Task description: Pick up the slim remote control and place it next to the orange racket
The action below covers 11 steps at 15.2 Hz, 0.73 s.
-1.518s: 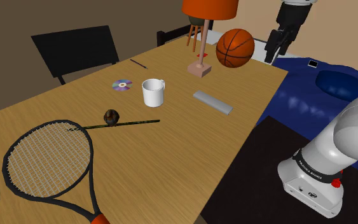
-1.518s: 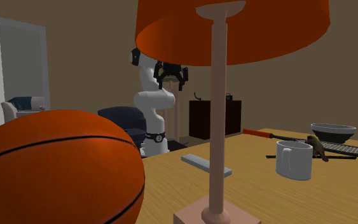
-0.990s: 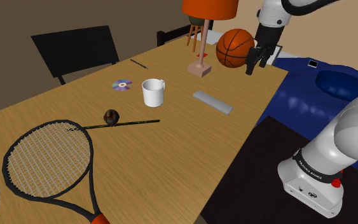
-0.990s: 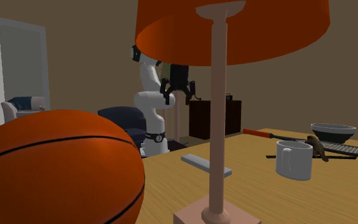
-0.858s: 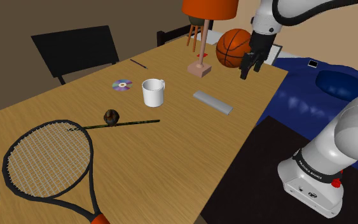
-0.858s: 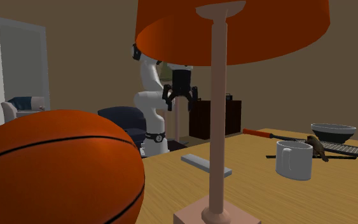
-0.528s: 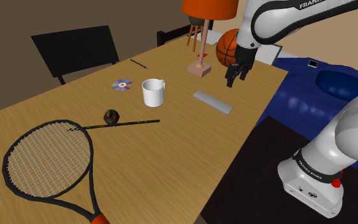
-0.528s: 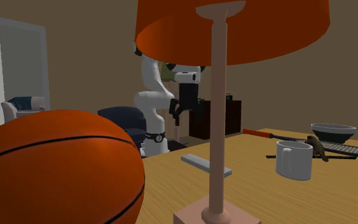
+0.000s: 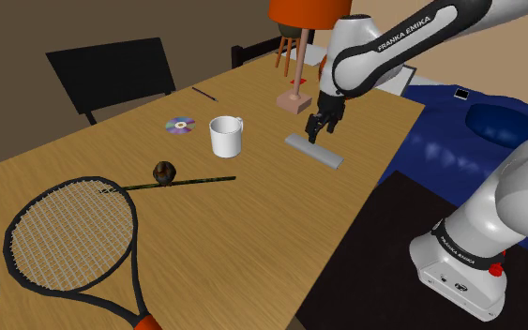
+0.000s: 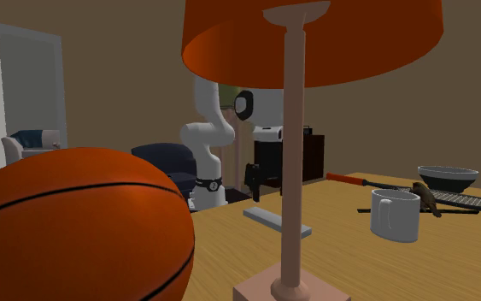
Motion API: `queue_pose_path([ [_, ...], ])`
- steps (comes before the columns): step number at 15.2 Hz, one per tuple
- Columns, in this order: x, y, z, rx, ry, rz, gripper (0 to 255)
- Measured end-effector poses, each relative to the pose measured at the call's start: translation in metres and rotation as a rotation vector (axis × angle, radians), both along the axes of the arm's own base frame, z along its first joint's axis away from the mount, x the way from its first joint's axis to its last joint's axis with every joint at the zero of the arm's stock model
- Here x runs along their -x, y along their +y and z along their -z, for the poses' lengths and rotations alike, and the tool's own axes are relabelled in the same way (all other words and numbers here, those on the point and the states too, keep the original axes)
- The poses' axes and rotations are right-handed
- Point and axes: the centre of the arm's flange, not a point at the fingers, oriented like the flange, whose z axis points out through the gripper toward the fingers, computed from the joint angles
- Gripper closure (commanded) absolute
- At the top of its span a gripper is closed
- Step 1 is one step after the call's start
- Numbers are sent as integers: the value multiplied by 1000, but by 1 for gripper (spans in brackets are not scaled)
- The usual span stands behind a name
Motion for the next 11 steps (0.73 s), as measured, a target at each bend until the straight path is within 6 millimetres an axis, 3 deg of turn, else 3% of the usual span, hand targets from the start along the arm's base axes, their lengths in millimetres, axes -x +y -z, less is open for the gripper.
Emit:
queue_pose_path([
  [4, -13, 4, 33, -5, -7, -2, 0],
  [11, -14, 5, 62, -5, -8, -2, 0],
])
